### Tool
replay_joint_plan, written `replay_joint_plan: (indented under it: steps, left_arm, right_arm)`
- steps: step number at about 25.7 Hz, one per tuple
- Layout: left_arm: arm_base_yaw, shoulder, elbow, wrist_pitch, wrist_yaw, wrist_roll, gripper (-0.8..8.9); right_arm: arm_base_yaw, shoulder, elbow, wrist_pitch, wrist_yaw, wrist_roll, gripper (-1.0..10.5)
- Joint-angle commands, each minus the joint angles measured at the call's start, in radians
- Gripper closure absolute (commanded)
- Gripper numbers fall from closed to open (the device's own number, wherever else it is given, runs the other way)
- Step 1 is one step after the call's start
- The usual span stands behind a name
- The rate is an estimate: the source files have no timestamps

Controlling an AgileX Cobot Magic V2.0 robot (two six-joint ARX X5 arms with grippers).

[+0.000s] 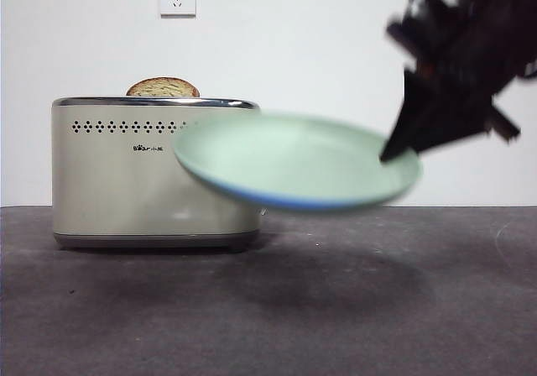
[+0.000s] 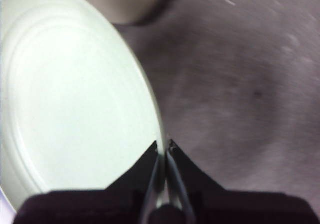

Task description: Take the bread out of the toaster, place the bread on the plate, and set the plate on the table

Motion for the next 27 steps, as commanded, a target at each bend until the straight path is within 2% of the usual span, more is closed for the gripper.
replay_joint_plan:
  steps: [1, 5, 8, 12, 14, 17, 19, 22, 27]
  left_arm:
    - [-0.004, 0.046, 0.002, 0.063, 0.057, -0.068, 8.21]
    - [-0.024, 0.134, 0.002, 0.146, 0.129, -0.122, 8.21]
    - [-0.048, 0.213, 0.002, 0.182, 0.193, -0.134, 8.21]
    - [-0.108, 0.385, 0.002, 0.185, 0.195, -0.121, 8.21]
    - [-0.141, 0.463, 0.002, 0.189, 0.176, -0.098, 8.22]
    - [-0.201, 0.558, 0.002, 0.209, 0.077, -0.074, 8.22]
    - [-0.232, 0.612, 0.002, 0.23, 0.076, -0.073, 8.22]
    - [-0.279, 0.685, 0.002, 0.256, 0.014, -0.073, 8.22]
    - [-0.314, 0.772, 0.002, 0.303, 0.003, -0.074, 8.22]
  right_arm:
    - [0.042, -0.065, -0.004, -0.026, -0.008, 0.038, 9.6]
    - [0.096, -0.114, -0.004, -0.04, -0.006, 0.069, 9.6]
    - [0.136, -0.12, -0.004, -0.04, 0.031, 0.084, 9.6]
    - [0.197, -0.12, -0.004, -0.031, 0.079, 0.098, 9.6]
    - [0.208, -0.12, -0.004, -0.031, 0.093, 0.108, 9.6]
    - [0.208, -0.12, -0.004, -0.032, 0.093, 0.113, 9.6]
    - [0.208, -0.12, -0.004, -0.032, 0.093, 0.115, 9.6]
    - [0.208, -0.12, -0.004, -0.037, 0.092, 0.12, 9.6]
    - [0.208, -0.12, -0.004, -0.053, 0.093, 0.119, 9.6]
